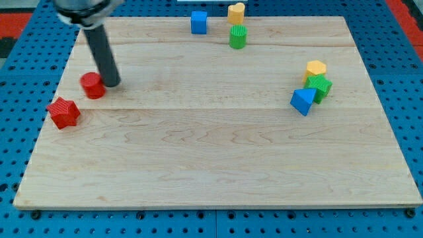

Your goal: Move the yellow hexagon parallel right of the red circle

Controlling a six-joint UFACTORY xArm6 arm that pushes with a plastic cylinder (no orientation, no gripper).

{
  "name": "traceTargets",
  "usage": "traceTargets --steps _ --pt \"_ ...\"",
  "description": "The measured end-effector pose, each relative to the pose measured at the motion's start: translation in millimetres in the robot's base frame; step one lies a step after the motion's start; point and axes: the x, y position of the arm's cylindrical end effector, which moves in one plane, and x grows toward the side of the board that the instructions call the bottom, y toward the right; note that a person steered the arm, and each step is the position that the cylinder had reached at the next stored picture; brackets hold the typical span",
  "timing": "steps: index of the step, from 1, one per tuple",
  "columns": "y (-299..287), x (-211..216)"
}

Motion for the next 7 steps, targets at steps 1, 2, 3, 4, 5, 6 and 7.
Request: traceTargets --steps 1,2,3,4,5,6,7 --pt "53.0 -22.5" --pt "170.2 -69.1" --pt "290.8 -83.2" --pt "389.8 -113.8" --pt "425.2 -115.1" --pt "480.3 -71.2" --pt "457.4 -22.8"
